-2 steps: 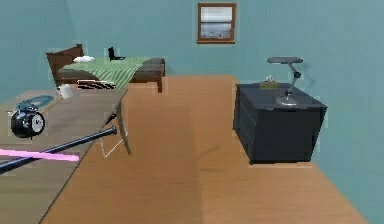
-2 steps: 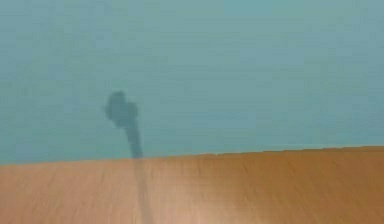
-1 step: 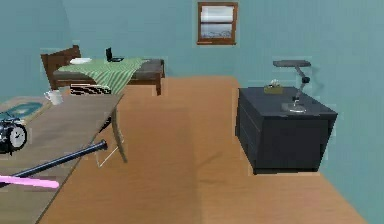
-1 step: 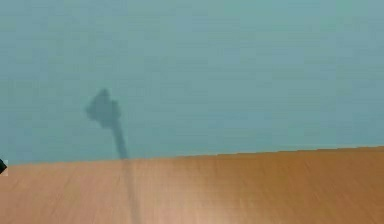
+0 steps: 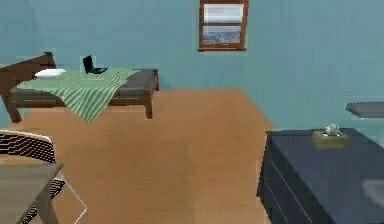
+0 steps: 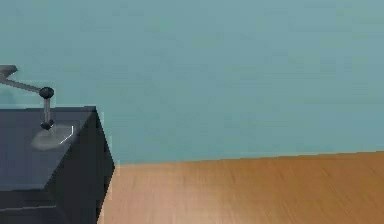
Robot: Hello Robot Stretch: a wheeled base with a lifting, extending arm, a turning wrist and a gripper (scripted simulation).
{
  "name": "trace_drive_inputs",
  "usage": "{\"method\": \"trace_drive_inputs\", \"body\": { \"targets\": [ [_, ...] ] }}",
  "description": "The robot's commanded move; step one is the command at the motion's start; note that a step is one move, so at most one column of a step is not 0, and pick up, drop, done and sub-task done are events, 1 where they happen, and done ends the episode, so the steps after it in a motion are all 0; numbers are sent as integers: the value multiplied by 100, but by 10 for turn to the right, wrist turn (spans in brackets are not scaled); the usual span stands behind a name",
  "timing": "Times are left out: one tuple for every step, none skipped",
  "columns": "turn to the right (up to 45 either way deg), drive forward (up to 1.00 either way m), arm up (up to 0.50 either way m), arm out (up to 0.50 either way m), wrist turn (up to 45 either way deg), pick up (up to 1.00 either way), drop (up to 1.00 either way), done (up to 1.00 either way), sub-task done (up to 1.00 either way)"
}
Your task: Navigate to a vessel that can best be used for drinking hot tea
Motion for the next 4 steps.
{"method": "trace_drive_inputs", "body": {
  "targets": [
    [90, 0, 0, 0, 0, 0, 0, 0, 0],
    [0, 35, 0, 0, 0, 0, 0, 0, 0],
    [-330, 0, 0, 0, 0, 0, 0, 0, 0],
    [0, 20, 0, 0, 0, 0, 0, 0, 0]
  ]
}}
